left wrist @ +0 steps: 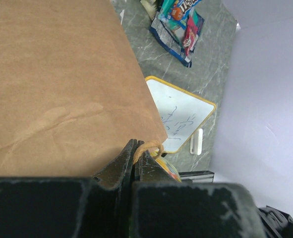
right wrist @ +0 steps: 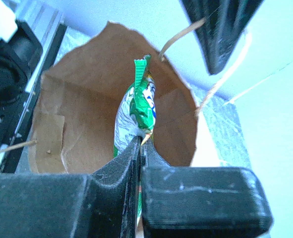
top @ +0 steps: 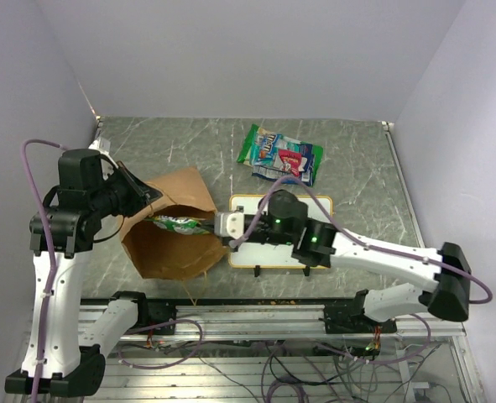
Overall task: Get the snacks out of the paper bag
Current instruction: Take out the snack from the paper bag, then adjust the paper bag at the center of the board.
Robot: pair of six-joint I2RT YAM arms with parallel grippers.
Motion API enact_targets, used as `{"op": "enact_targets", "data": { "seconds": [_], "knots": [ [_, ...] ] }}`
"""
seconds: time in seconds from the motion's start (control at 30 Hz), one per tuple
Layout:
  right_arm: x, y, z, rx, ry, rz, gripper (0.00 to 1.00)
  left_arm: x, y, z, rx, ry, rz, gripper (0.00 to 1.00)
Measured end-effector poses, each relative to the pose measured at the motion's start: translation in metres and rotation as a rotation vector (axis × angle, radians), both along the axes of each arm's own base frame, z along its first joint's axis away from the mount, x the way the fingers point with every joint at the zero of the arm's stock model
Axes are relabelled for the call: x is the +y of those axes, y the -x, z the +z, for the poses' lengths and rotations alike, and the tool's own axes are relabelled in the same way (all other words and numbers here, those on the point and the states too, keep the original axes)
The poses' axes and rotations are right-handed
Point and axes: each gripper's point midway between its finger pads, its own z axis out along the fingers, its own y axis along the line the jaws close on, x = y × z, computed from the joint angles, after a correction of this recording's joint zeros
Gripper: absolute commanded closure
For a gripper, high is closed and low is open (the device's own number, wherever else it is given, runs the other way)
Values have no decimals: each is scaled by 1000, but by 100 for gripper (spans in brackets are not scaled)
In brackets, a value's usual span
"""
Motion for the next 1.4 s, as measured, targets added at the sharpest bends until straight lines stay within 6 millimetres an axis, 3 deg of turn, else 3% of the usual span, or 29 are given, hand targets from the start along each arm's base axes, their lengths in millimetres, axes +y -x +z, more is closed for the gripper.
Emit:
{"op": "enact_targets", "data": {
  "seconds": [0.33,0.57,0.63,0.73,0.9,1.17,1.4],
  "knots": [
    [-42,6,104,-46,-191,-68,100,-5,-25,45,-54,53,21,93],
    [-75,-21,187,-164,-368,-275,100,-7,-45,77,-108,97,51,93],
    [-83,-33,208,-200,-412,-354,100,-6,-48,76,-104,92,58,93],
    [-90,-48,224,-231,-436,-450,100,-3,-48,62,-75,71,70,93],
    [-95,-76,218,-246,-406,-595,100,7,-30,27,-12,13,91,93],
    [-119,-147,178,-209,-280,-797,100,41,-14,16,5,-161,189,91],
    [-162,-219,118,-201,-118,-968,100,64,1,7,36,-272,249,68]
  ]
}}
